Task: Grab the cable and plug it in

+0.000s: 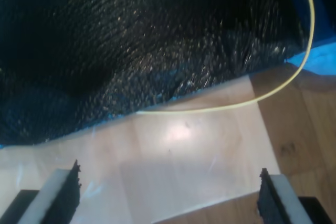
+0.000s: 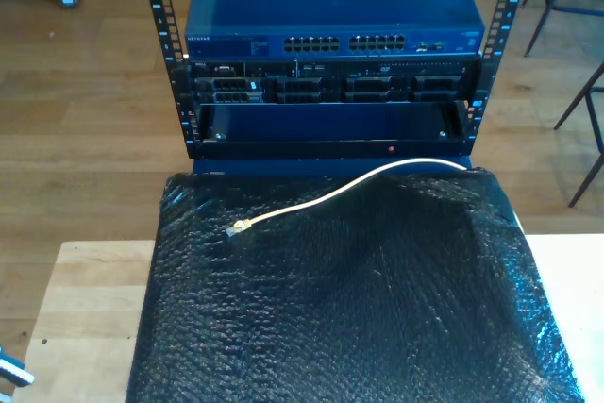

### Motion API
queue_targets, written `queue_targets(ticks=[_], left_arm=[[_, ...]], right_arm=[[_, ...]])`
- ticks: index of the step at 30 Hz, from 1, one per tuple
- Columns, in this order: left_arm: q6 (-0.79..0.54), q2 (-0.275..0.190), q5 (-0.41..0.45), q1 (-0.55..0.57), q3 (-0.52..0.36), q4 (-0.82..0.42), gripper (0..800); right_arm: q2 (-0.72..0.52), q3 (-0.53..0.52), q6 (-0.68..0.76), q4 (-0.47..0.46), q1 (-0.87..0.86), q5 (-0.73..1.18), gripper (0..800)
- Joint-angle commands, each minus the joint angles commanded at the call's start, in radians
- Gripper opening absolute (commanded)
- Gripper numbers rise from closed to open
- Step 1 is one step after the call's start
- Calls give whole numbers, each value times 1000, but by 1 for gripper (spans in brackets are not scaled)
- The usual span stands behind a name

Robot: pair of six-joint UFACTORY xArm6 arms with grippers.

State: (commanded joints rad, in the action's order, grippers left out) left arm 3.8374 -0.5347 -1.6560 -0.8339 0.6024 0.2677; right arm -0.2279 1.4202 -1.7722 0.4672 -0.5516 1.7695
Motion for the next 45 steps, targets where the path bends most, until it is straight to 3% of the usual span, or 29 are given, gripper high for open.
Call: queue_targets(ticks=[14,39,45], left_arm=[[28,5,3,37,5,0,800],[118,31,3,146,28,38,800],[118,32,9,147,29,38,800]], right_arm=[[133,153,161,0,236,-26,798],[232,157,203,3,494,-292,796],[255,206,203,3,511,-328,794]])
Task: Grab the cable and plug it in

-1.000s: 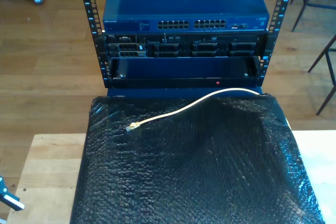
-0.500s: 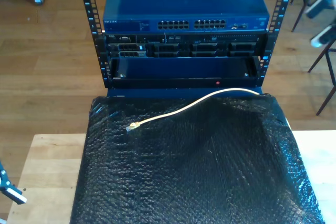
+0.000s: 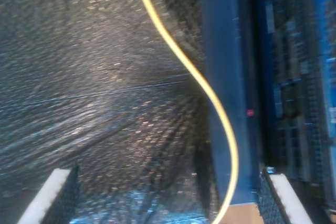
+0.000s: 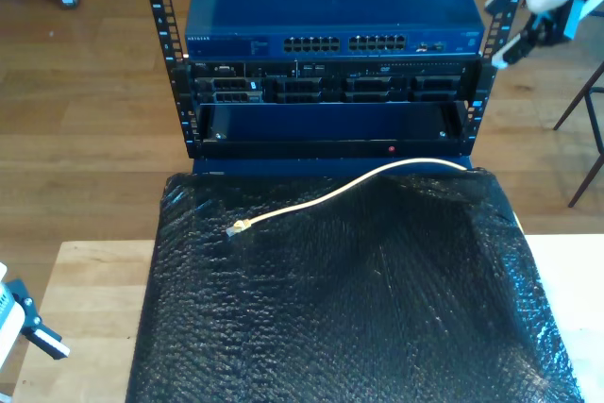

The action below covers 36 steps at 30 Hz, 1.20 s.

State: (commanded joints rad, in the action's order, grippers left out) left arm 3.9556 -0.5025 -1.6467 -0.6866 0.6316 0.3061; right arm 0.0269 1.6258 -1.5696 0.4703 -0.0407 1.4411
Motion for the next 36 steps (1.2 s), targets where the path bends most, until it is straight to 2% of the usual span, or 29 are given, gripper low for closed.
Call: queue_targets(ticks=[4,10,15,20,25,36], left_arm=[[0,31,2,0,2,0,800],[-2,49,12,2,3,-2,800],[-3,51,17,2,5,-2,800],[-3,49,15,0,5,-2,800],[-2,49,17,2,5,-2,800],[3,57,17,8,5,0,800]], right_arm=[[51,51,-6,-2,38,3,796],[107,109,-11,-8,127,6,796],[166,158,-23,-17,189,8,796],[236,213,-41,-84,255,9,796],[269,229,-43,-157,295,9,796],[304,212,-60,-158,373,5,794]])
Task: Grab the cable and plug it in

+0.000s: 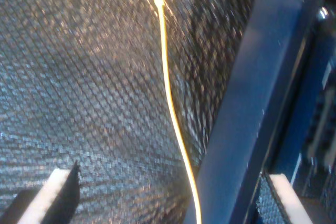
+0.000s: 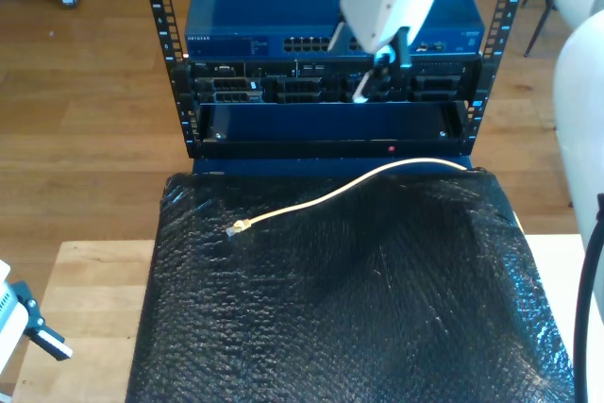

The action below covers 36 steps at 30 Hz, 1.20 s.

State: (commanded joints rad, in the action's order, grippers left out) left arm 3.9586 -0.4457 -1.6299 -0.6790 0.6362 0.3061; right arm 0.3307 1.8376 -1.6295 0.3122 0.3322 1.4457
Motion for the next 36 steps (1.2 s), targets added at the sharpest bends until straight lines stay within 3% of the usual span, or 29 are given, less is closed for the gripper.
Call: queue_targets(ticks=[11,36], left_arm=[[31,6,2,28,-8,8,800],[54,8,8,41,-14,48,800]], right_arm=[[101,-8,-3,-11,109,-41,794],[112,-230,8,-37,235,-315,791]])
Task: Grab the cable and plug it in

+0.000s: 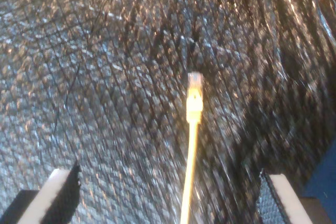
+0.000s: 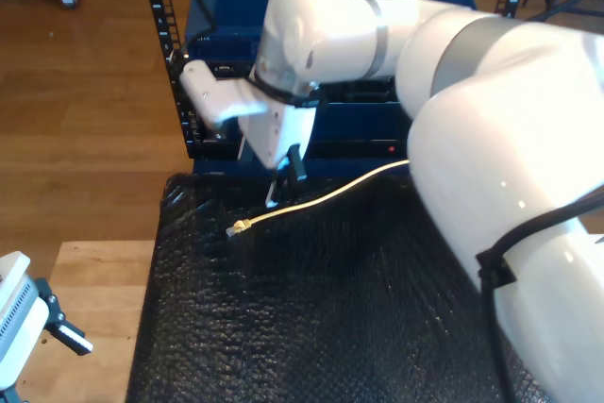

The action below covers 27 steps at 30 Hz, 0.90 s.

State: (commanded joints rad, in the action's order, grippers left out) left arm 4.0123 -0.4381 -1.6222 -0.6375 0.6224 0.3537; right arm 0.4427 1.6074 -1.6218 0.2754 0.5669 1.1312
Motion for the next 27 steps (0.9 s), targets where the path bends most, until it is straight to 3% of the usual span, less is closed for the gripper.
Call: queue_targets(ticks=[7,17,27], left_arm=[[14,2,29,3,-11,12,800],[41,5,35,43,-17,34,800],[74,6,66,72,-35,37,800]], right_arm=[[0,-63,2,-14,17,-63,787],[25,-83,103,-152,35,-124,780],[57,-83,107,-158,61,-153,772]])
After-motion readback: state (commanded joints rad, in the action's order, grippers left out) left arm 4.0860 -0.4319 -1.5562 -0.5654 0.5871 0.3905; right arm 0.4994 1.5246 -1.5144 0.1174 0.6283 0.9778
